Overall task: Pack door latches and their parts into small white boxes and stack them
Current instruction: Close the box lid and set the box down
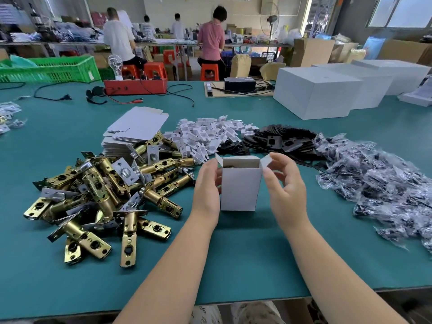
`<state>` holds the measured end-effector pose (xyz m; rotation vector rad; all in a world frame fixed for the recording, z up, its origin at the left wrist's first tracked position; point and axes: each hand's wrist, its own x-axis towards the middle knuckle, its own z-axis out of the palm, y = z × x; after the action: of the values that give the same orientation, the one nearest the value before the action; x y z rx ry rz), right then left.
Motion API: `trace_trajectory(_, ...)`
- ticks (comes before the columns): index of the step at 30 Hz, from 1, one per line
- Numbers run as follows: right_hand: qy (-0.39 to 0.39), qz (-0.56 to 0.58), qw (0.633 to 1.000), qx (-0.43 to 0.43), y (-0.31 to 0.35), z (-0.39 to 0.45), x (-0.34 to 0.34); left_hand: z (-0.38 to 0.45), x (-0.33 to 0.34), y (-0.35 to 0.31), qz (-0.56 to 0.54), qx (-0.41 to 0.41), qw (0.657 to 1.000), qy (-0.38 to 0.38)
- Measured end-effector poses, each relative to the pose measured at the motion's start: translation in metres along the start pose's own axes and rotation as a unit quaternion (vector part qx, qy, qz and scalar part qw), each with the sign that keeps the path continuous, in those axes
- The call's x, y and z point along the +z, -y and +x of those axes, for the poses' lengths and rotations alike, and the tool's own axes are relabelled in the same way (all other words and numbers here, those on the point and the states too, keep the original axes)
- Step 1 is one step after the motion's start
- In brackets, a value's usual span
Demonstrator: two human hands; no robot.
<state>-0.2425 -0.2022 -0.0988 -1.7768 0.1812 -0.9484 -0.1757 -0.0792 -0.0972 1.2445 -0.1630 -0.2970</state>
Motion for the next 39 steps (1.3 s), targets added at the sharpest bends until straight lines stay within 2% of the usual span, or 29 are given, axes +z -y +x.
trace_trajectory(4, 0.061, -0.010, 0.997, -0.053, 0.002, -0.001, 0.001, 0.000, -0.001, -0.002, -0.001, 0.011, 1.000, 0.012)
trace_trajectory(9, 0.065, 0.045, 0.997, 0.003, 0.006, 0.003, 0.005, 0.001, -0.003, -0.005, -0.017, 0.024, 0.999, 0.033)
trace_trajectory(12, 0.052, 0.133, 0.987, 0.075, 0.006, 0.006, 0.008, 0.002, -0.005, -0.004, -0.020, 0.044, 0.998, 0.051)
trace_trajectory(15, 0.087, 0.179, 0.973, 0.117, 0.005, 0.009, 0.008, 0.002, -0.004, -0.006, -0.034, 0.069, 0.994, 0.077)
trace_trajectory(18, 0.117, 0.150, 0.978, 0.084, 0.007, 0.011, 0.009, 0.001, -0.004, -0.009, -0.058, 0.084, 0.991, 0.084)
trace_trajectory(23, 0.088, 0.125, 0.988, 0.023, 0.008, 0.008, 0.011, -0.001, -0.004, -0.013, -0.080, 0.092, 0.990, 0.065)
trace_trajectory(27, 0.069, 0.070, 0.995, -0.034, 0.004, 0.002, 0.011, -0.003, -0.004, -0.015, -0.051, 0.110, 0.991, 0.062)
trace_trajectory(32, 0.076, 0.059, 0.995, -0.038, -0.001, -0.004, 0.008, -0.009, -0.005, -0.013, -0.048, 0.100, 0.990, 0.092)
trace_trajectory(39, 0.080, 0.053, 0.995, -0.010, 0.001, -0.007, 0.010, -0.011, 0.000, -0.007, 0.028, 0.142, 0.987, 0.069)
